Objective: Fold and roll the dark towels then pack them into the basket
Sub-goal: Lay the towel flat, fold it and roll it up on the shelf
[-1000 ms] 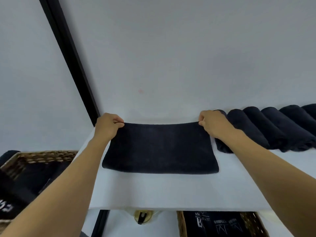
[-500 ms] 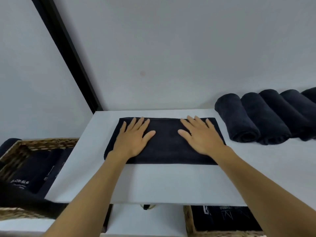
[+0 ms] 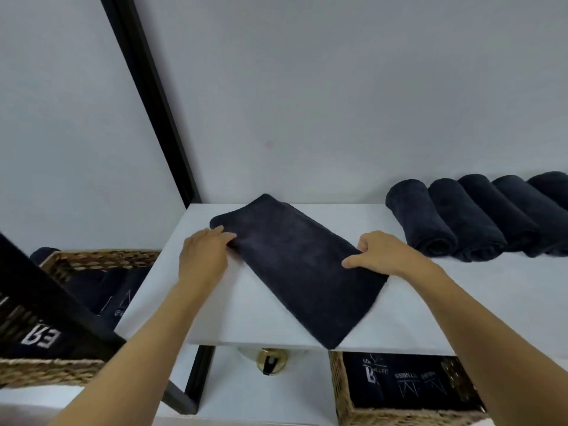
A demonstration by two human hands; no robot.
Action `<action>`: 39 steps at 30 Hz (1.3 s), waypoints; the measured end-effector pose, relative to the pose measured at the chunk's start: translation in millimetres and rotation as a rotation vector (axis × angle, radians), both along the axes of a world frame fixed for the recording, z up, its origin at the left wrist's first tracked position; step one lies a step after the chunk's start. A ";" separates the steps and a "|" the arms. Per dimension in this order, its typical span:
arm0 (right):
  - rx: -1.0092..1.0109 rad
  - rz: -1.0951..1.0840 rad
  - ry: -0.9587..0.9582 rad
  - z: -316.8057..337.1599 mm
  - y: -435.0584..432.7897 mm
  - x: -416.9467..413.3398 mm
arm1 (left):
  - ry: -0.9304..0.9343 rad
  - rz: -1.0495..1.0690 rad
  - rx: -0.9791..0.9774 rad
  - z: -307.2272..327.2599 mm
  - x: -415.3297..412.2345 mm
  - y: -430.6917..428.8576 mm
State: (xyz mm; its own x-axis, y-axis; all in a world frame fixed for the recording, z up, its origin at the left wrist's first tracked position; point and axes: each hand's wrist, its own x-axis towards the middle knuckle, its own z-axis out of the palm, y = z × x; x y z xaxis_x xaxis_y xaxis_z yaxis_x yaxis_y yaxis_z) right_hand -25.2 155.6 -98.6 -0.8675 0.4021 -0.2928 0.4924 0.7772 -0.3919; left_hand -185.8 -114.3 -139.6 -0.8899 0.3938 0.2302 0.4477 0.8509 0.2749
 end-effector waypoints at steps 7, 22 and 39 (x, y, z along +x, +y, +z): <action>0.022 -0.099 0.104 -10.2 -70.5 44.0 | -0.267 -0.041 0.112 -15.3 -0.3 39.5; 0.521 -0.126 0.094 -22.5 -115.7 88.0 | 0.166 -0.667 -0.091 -49.3 139.8 -47.8; 0.465 0.264 0.536 -50.2 -128.8 103.2 | -0.195 -0.367 0.387 -1.5 131.3 -49.8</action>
